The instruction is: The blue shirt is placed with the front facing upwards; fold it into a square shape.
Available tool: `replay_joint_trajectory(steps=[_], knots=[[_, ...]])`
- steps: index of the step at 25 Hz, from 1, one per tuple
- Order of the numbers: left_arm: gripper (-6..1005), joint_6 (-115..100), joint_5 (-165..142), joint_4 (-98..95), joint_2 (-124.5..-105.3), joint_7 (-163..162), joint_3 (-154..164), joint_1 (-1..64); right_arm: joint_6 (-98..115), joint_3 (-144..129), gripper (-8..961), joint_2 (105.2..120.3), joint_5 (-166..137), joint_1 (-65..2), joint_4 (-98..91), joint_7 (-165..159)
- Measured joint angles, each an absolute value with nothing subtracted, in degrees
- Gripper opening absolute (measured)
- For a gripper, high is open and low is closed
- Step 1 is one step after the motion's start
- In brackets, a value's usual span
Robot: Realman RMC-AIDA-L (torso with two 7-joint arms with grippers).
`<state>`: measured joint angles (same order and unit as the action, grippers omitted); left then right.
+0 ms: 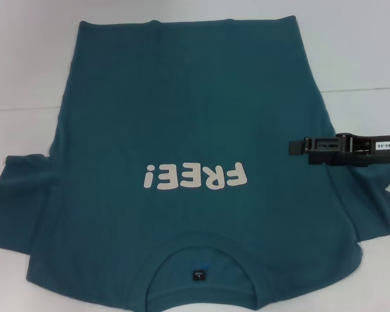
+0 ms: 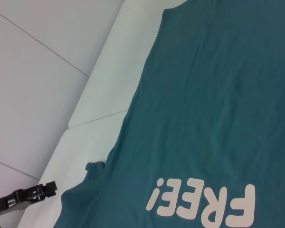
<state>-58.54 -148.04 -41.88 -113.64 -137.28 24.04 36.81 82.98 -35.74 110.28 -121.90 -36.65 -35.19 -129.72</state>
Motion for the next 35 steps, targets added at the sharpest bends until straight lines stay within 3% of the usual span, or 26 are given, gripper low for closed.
replay_joint_trajectory(steps=[4, 6, 35], knots=[[674, -55.7, -148.1, -40.1, -113.64, -134.8, 24.1, 37.2, 83.0, -35.7, 917, 110.29, -121.9, -36.6, -35.1, -129.9], [878, -54.5, -148.3, -39.4, -113.63, -134.0, 24.1, 37.3, 83.0, -35.7, 917, 110.3, -121.9, -36.7, -35.1, -129.9], [874, -57.2, -148.5, -36.0, -113.13, -133.2, 25.4, 38.4, 82.9, -35.7, 918, 110.23, -121.9, -36.7, -35.1, -130.7]])
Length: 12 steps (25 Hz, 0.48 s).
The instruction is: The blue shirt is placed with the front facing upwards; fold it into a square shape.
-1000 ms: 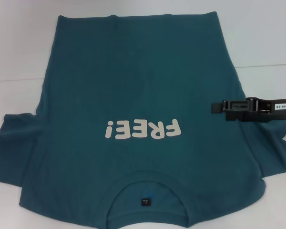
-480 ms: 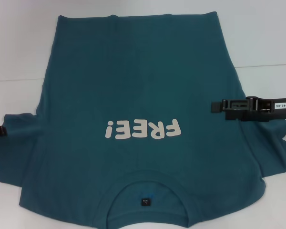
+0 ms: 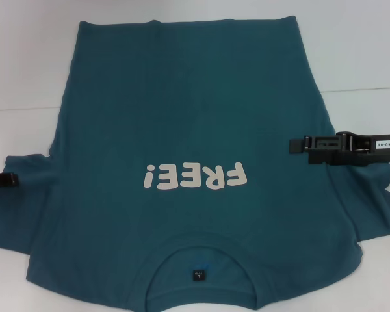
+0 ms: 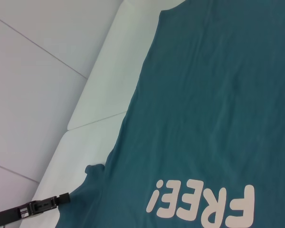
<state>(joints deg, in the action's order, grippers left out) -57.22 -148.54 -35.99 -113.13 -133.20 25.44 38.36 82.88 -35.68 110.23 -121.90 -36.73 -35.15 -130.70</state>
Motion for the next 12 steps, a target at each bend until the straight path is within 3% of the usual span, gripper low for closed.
replay_joint_trajectory(steps=[12], knots=[[873, -60.7, -152.2, -37.1, -112.64, -137.7, 25.4, 39.0, 83.1, -35.7, 918, 110.11, -121.7, -36.6, -35.2, -130.7]])
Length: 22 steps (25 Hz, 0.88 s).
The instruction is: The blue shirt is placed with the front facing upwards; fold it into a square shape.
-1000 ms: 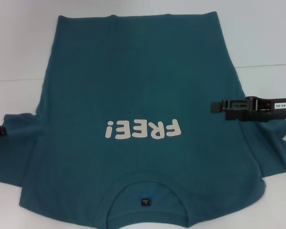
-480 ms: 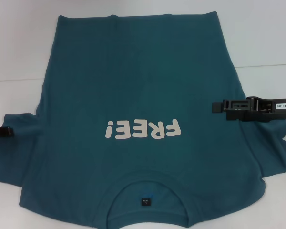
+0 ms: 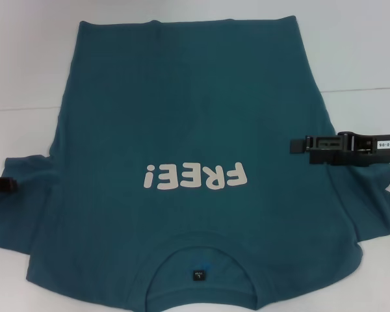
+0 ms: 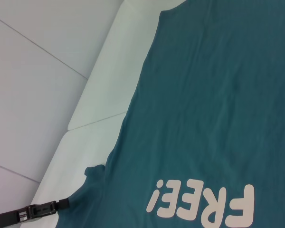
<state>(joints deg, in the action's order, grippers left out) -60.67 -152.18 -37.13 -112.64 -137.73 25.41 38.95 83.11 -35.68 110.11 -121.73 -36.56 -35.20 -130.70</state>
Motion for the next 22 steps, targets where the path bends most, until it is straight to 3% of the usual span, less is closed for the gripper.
replay_joint_trajectory(steps=[11, 22], knots=[[874, -61.9, -152.2, -37.4, -112.59, -138.6, 25.5, 39.1, 83.2, -35.7, 919, 110.13, -121.6, -36.4, -35.3, -130.7], [785, -61.2, -152.7, -37.2, -112.56, -139.2, 26.8, 39.9, 83.3, -35.6, 919, 110.12, -121.5, -36.3, -35.3, -130.7]])
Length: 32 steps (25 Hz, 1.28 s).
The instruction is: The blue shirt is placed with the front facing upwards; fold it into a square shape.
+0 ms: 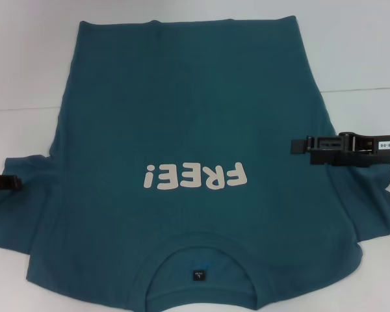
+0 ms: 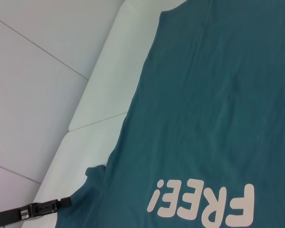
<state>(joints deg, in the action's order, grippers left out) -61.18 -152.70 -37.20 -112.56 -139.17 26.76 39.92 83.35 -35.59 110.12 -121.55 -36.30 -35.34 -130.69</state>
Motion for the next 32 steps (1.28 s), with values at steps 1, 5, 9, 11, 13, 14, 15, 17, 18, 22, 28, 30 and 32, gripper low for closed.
replay_joint_trajectory(steps=[1, 5, 9, 11, 13, 14, 15, 17, 18, 22, 28, 30, 32], knots=[[777, -61.3, -153.0, -37.2, -112.53, -139.5, 27.2, 40.0, 83.3, -35.6, 919, 110.11, -121.5, -36.3, -35.3, -130.7], [719, -61.0, -155.1, -37.3, -112.51, -141.2, 28.3, 40.4, 83.3, -35.6, 919, 110.01, -121.5, -36.3, -35.4, -130.8], [636, -60.9, -155.4, -37.4, -112.51, -141.4, 28.6, 40.4, 83.3, -35.6, 919, 109.99, -121.5, -36.3, -35.4, -130.8], [594, -60.9, -155.4, -37.4, -112.52, -141.5, 28.6, 40.4, 83.3, -35.6, 919, 109.97, -121.5, -36.3, -35.4, -130.8], [552, -61.0, -155.5, -37.4, -112.56, -141.5, 28.7, 40.4, 83.3, -35.6, 919, 109.96, -121.5, -36.3, -35.3, -130.8], [531, -61.0, -155.5, -37.4, -112.58, -141.4, 28.7, 40.4, 83.3, -35.6, 919, 109.96, -121.5, -36.3, -35.2, -130.8], [484, -61.0, -155.5, -37.4, -112.61, -141.3, 28.7, 40.4, 83.3, -35.6, 919, 109.95, -121.5, -36.3, -35.2, -130.8], [389, -61.1, -155.5, -37.4, -112.63, -141.2, 28.7, 40.4, 83.3, -35.6, 919, 109.95, -121.5, -36.3, -35.1, -130.8], [341, -61.2, -155.5, -37.4, -112.63, -141.1, 28.7, 40.3, 83.3, -35.6, 919, 109.95, -121.5, -36.3, -35.1, -130.8], [193, -61.7, -155.3, -37.5, -112.65, -141.1, 28.7, 40.3, 83.3, -35.4, 919, 109.95, -121.5, -36.3, -35.1, -130.9], [44, -62.7, -155.1, -38.1, -112.64, -141.1, 28.7, 40.4, 83.3, -34.9, 920, 109.95, -121.5, -36.3, -35.1, -131.0], [11, -63.8, -154.9, -38.9, -112.64, -141.2, 28.7, 40.4, 83.3, -34.9, 920, 109.95, -121.5, -36.3, -35.1, -131.0], [12, -65.3, -154.6, -39.7, -112.63, -141.4, 28.7, 40.5, 83.3, -34.9, 920, 109.96, -121.5, -36.3, -35.1, -131.0]])
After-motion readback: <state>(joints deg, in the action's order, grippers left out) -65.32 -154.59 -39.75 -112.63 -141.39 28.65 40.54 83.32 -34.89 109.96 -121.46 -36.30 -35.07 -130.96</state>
